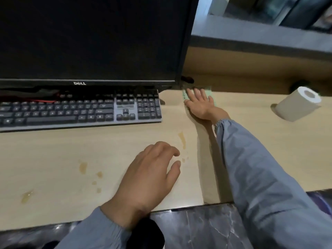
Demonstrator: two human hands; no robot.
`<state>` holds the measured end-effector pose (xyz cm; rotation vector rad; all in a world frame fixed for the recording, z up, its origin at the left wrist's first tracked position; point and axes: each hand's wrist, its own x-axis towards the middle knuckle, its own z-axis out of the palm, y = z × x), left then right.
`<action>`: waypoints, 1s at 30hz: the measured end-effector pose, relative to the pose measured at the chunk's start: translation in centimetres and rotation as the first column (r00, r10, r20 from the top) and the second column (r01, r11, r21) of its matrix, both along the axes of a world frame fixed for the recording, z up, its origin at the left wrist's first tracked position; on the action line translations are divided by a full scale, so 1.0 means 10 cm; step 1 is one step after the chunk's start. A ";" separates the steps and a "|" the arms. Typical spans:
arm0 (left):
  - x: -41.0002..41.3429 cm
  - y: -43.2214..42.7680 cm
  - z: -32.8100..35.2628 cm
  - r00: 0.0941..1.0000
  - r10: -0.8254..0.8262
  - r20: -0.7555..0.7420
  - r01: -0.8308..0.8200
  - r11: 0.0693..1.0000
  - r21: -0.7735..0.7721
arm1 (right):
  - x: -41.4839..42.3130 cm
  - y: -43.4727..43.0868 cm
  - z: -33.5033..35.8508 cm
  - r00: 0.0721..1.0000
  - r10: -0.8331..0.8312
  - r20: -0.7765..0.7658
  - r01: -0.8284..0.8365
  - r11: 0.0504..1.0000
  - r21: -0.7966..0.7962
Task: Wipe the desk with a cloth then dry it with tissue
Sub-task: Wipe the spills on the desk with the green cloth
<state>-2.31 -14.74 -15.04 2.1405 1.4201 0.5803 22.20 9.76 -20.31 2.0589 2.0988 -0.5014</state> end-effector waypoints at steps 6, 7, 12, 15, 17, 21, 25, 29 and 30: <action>0.18 -0.43 -0.50 0.994 -0.105 -0.010 0.104 0.955 0.279 | -0.02 -0.40 0.01 0.999 0.043 0.003 -0.043 0.999 0.010; 0.21 -0.49 -0.57 0.992 -0.125 -0.008 0.121 0.933 0.338 | -0.01 -0.48 -0.01 0.999 0.045 0.009 -0.045 0.999 0.018; 0.34 -0.85 -0.88 0.994 -0.103 -0.043 0.110 0.848 0.518 | 0.00 -0.96 -0.02 0.997 0.063 0.035 -0.065 0.997 0.046; 0.32 -1.09 -0.93 0.998 -0.056 -0.033 0.065 0.827 0.558 | 0.00 -1.39 -0.01 0.996 0.080 0.032 -0.081 0.996 0.044; 0.29 -1.20 -0.94 0.999 -0.030 -0.022 0.037 0.818 0.574 | 0.01 -1.64 0.01 0.995 0.094 0.041 -0.096 0.995 0.039; 0.17 -1.28 -1.03 0.998 0.038 -0.048 0.000 0.775 0.631 | 0.01 -2.12 0.02 0.994 0.098 0.040 -0.099 0.994 0.035; 0.02 -1.25 -1.13 0.992 0.122 -0.014 -0.082 0.741 0.667 | -0.04 -2.53 -0.04 0.995 0.089 0.054 -0.092 0.994 0.054; -0.11 -1.17 -1.19 0.985 0.172 -0.011 -0.115 0.700 0.705 | -0.06 -2.95 -0.11 0.996 0.090 0.027 -0.092 0.991 0.099; -0.14 -1.14 -1.20 0.982 0.188 -0.010 -0.124 0.688 0.715 | -0.08 -3.04 -0.12 0.995 0.094 0.020 -0.096 0.989 0.112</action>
